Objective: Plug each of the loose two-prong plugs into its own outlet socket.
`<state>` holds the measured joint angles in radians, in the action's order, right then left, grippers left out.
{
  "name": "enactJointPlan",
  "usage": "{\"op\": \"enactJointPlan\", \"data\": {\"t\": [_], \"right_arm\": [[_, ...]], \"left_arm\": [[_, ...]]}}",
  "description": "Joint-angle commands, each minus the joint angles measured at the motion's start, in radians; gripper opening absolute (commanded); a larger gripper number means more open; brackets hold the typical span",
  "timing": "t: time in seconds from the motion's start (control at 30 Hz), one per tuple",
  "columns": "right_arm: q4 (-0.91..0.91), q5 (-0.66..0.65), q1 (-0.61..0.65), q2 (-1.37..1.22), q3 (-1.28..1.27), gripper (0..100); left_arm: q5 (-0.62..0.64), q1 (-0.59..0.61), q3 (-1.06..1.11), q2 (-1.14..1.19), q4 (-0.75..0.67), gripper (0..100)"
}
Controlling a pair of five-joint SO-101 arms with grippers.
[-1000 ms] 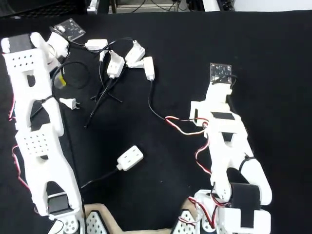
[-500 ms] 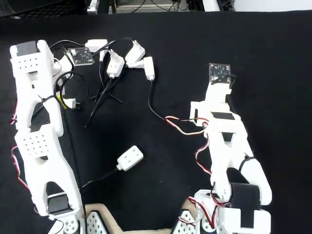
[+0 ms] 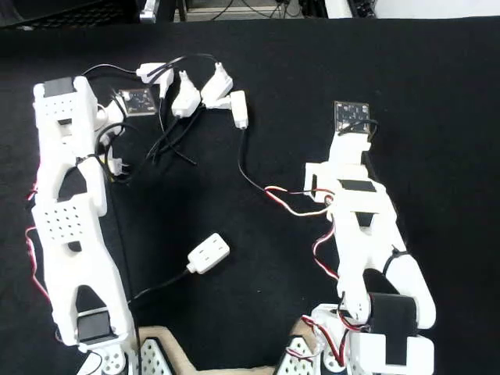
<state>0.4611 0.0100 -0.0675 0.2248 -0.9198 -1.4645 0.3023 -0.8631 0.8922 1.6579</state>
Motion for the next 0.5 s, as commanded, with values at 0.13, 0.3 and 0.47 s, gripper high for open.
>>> {"op": "enactJointPlan", "data": {"t": [0.13,0.3,0.47], "right_arm": [[-0.014,-0.008,0.014,0.01,0.028,1.5],[-0.014,-0.008,0.014,0.01,0.028,1.5],[-0.014,-0.008,0.014,0.01,0.028,1.5]], "left_arm": [[-0.18,-0.028,-0.007,0.002,-0.029,16],[-0.18,-0.028,-0.007,0.04,-0.023,3],[-0.17,-0.012,-0.007,0.023,-0.02,3]]}}
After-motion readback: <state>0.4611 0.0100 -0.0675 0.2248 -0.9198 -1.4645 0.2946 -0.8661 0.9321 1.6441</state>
